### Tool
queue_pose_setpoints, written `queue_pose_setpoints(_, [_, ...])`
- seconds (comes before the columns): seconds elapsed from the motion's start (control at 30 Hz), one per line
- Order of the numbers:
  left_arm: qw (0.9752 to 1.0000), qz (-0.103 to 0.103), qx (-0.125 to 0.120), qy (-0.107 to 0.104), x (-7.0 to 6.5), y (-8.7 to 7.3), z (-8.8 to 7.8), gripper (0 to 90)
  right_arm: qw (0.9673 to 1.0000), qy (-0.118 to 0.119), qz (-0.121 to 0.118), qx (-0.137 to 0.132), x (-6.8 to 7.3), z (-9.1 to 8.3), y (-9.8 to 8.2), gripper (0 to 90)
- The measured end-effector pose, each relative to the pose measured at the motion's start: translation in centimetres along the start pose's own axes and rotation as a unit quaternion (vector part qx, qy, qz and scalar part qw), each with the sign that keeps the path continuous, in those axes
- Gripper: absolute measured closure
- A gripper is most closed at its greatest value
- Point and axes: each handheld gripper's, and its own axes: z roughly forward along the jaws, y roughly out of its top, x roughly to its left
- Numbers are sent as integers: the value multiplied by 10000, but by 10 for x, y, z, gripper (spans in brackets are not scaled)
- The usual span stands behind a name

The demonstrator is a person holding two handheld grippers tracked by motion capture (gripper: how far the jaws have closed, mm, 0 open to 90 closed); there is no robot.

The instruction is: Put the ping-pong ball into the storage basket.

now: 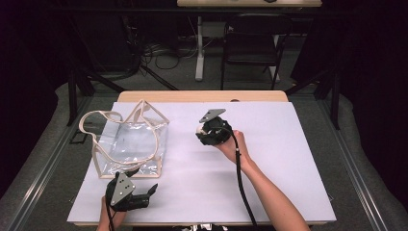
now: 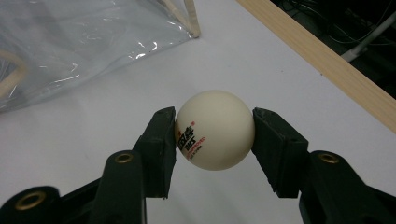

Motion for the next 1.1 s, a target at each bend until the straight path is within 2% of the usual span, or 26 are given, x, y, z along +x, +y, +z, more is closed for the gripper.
queue_pose_setpoints(1.1, [10000, 8, 7, 1, 0, 0, 0, 161, 9998, -66, -167, -121, -1, -26, 19, 504])
